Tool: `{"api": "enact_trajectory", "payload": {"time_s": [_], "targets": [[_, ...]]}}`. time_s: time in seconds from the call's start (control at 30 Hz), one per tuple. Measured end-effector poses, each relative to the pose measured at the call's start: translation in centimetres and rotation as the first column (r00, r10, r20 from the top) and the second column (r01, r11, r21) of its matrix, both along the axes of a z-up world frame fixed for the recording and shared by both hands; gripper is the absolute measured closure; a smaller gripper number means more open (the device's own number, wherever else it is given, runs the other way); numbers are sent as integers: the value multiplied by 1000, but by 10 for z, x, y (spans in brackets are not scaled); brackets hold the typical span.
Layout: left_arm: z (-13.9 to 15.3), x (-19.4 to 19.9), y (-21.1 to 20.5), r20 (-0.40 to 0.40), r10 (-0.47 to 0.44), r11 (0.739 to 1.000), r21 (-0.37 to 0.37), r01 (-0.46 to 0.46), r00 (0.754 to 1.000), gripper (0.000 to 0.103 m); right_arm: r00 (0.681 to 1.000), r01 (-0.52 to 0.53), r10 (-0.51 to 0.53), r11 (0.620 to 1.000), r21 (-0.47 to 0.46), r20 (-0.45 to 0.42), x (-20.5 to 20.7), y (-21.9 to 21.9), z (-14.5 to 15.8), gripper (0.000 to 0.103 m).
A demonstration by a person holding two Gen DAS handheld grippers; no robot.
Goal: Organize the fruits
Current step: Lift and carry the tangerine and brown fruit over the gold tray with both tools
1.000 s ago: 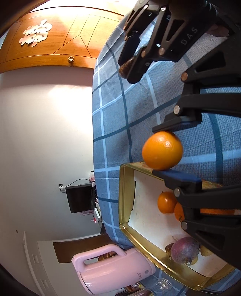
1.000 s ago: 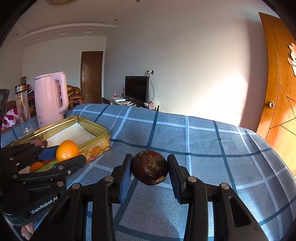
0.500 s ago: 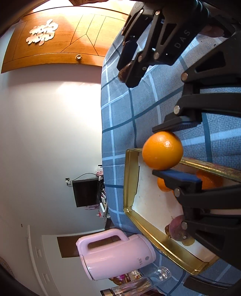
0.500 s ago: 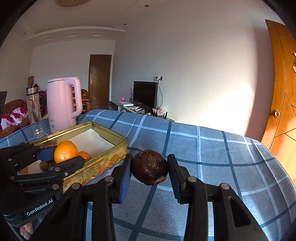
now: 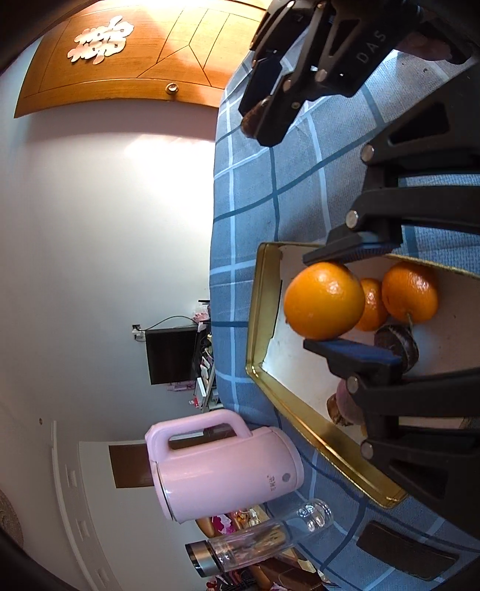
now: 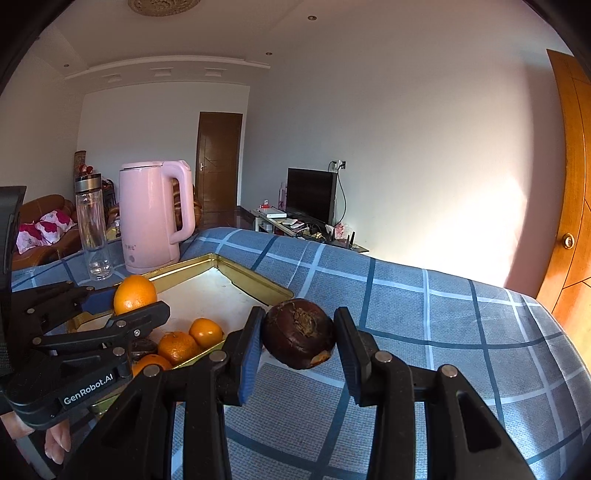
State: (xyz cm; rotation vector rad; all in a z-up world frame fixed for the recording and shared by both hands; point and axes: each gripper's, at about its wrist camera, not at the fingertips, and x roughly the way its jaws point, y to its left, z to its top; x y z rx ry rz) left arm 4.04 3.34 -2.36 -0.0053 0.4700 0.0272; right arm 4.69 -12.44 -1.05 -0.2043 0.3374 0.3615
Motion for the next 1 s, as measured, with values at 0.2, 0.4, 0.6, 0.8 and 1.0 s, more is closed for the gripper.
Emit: {"api": "enact_trajectory", "payload": {"time_s": [0.2, 0.4, 0.6, 0.8, 1.0], "targets": [[2, -1, 18, 7, 43, 999, 4, -43, 999, 63, 999, -33, 33, 999, -12, 2, -1, 17, 2, 63], [0, -1, 34, -2, 78, 997, -4, -78, 997, 63, 998, -65, 65, 998, -24, 7, -2, 34, 4, 63], [-4, -2, 50, -15, 112, 994, -10, -112, 994, 63, 996, -93, 93, 995, -32, 1, -1, 52, 2, 63], [-6, -3, 66, -20, 144, 990, -3, -144, 989, 63, 992, -123, 123, 992, -38, -2, -1, 69, 0, 63], [-9, -2, 78, -27, 172, 985, -4, -172, 985, 63, 988, -154, 153, 987, -50, -14, -1, 86, -5, 63]]}}
